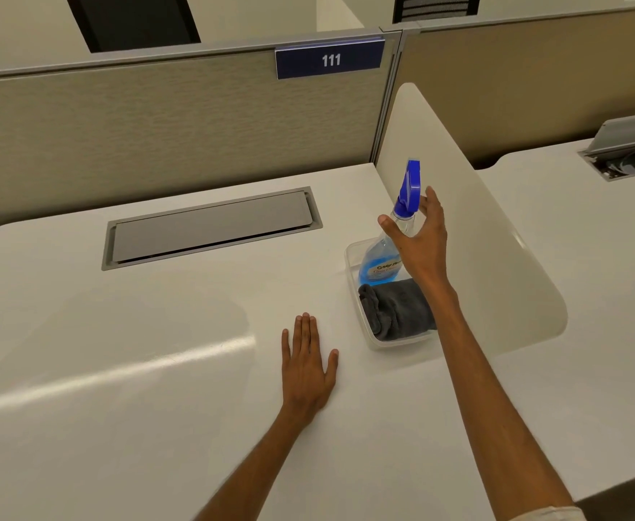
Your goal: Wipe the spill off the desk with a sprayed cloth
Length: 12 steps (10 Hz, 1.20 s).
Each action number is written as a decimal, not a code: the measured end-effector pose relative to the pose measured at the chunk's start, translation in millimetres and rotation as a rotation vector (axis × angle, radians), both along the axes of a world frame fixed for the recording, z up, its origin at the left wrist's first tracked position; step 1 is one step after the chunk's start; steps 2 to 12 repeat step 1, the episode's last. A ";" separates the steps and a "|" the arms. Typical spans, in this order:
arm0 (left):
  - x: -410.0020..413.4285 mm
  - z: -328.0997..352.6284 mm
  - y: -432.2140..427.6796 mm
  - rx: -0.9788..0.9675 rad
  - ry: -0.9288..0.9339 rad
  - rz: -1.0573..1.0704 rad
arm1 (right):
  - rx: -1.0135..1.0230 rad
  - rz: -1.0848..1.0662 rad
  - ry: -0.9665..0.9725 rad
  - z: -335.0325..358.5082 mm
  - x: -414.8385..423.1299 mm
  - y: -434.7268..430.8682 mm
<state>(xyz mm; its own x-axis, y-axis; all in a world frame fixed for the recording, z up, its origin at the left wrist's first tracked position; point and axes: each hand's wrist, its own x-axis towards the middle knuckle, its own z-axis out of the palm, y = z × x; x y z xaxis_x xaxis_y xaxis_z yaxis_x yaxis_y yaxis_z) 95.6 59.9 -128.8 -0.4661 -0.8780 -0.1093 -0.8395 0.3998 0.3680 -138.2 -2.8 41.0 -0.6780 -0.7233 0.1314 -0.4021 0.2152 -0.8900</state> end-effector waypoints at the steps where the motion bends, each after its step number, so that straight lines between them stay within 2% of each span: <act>1: -0.7 1.4 0.2 -0.011 0.028 0.009 | -0.131 -0.113 0.036 3.9 13.7 19.5; 12: -0.7 1.4 0.2 -0.011 0.028 0.009 | -0.131 -0.113 0.036 3.9 13.7 19.5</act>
